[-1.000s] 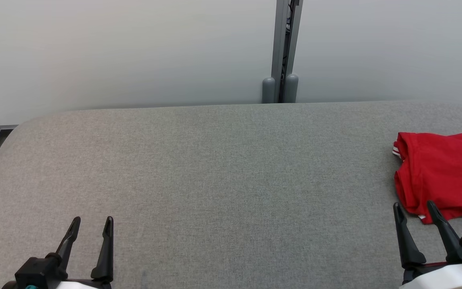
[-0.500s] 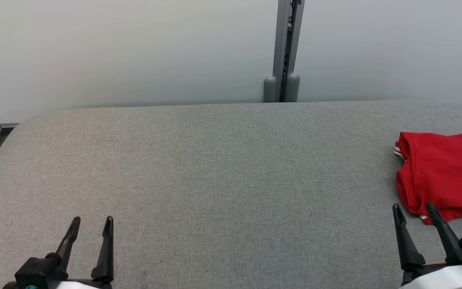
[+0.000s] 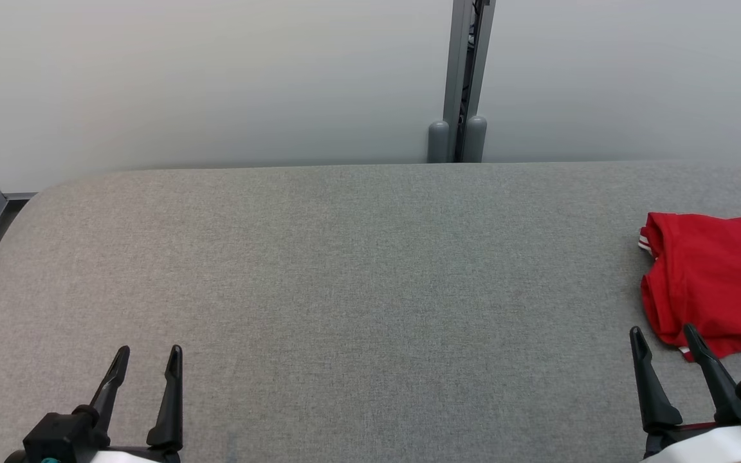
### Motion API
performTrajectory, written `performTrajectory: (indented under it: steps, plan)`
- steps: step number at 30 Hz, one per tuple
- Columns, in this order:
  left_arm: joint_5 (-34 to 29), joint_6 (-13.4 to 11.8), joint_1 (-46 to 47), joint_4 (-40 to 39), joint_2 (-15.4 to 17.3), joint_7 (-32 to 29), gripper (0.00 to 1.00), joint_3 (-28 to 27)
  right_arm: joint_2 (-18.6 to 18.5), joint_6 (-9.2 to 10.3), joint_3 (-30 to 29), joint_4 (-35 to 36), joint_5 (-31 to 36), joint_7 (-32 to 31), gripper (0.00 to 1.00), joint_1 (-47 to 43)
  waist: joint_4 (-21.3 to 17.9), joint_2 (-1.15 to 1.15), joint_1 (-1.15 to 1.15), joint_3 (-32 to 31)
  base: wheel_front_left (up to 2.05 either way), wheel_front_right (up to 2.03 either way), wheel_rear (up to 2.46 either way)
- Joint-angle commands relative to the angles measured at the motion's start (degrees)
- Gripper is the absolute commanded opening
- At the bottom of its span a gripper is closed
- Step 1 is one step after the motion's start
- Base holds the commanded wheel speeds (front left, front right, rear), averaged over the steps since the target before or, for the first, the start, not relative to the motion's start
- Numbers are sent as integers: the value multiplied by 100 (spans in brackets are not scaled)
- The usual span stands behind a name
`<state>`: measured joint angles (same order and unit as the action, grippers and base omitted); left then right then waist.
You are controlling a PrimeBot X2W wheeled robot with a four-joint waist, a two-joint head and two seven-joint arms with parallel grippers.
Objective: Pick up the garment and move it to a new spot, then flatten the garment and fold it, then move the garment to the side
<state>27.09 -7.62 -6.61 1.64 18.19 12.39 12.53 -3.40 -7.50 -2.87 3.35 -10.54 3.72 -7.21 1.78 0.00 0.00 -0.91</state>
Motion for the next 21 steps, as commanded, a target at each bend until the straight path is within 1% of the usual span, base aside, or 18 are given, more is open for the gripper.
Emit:
performTrajectory:
  steps: [1, 3, 4, 6, 13, 14, 21]
  plan:
    - [19, -12, 75, -5, 42, 17, 100, 2, 2, 1, -8, 46, 20, 14, 100, -31, 5, 0, 0, 6, 0, 0, 0]
    - [22, 2, 75, -3, 50, -6, 100, 17, 5, 1, -7, 52, 17, 14, 100, -33, 8, 0, 0, 17, 0, 0, 0]
    - [8, 4, -6, 17, 25, -7, 0, 22, 7, 0, 3, -13, -5, 2, 0, -12, 9, 0, 0, 17, 0, 0, 0]
    - [16, 4, -41, 121, -47, -28, 0, 51, 32, 0, 14, -113, -15, 2, 0, -52, 10, 0, 0, 17, 0, 0, 0]
    - [677, 143, 89, 220, -163, -231, 0, -159, 18, 0, 58, -250, -838, -23, 0, 78, -1, 0, 0, 23, 0, 0, 0]
    - [677, 143, 89, 220, -163, -231, 0, -159, 18, 0, 58, -250, -838, -23, 0, 78, -1, 0, 0, 23, 0, 0, 0]
    - [1280, 283, 237, 359, -267, -423, 0, -358, 3, 0, 89, -410, -1588, -55, 0, 228, -12, 0, 0, 28, 0, 0, 0]
